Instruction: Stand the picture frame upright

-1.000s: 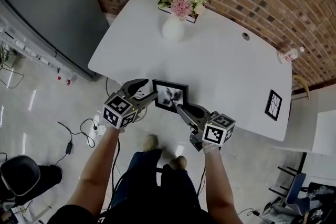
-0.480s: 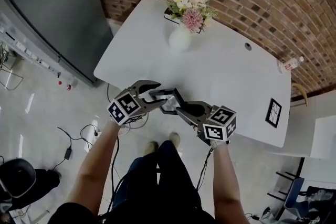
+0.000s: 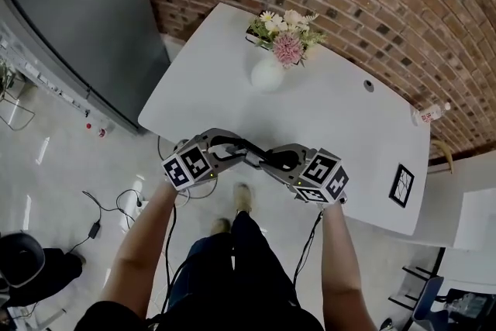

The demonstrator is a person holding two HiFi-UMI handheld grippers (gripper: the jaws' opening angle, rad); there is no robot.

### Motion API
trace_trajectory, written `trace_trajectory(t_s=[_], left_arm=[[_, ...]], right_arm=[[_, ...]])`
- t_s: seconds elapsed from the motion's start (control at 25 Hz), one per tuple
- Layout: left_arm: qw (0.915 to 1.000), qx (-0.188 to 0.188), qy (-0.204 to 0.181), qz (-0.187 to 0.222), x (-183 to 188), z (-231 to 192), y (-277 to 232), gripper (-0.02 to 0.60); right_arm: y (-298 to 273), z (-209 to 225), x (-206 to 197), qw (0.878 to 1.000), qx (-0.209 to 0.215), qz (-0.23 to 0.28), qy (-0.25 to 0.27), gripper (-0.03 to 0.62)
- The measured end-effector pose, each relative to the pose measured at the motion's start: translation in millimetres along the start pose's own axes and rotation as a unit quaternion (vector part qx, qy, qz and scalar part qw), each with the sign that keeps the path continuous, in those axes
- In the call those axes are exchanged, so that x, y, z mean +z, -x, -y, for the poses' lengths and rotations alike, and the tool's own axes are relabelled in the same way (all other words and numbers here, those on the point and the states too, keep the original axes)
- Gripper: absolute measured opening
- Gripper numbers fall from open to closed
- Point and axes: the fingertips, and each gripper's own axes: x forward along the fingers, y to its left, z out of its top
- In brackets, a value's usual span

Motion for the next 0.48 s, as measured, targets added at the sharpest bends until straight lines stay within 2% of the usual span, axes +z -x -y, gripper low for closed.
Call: trace_trajectory(t_s=[0.24,0.48], left_arm=[[0.9995,0.029,0.001,0.011,2,-26,-11,0.135],[0.9987,0.046,0.013,0.017,-3,-42,-19,0.124]], right_arm=[[-1,35,4,1.0,0.0,-0.017,0.026,0.062],[-7,62,7,0.999,-0.019,-0.003,0.038,0.069]])
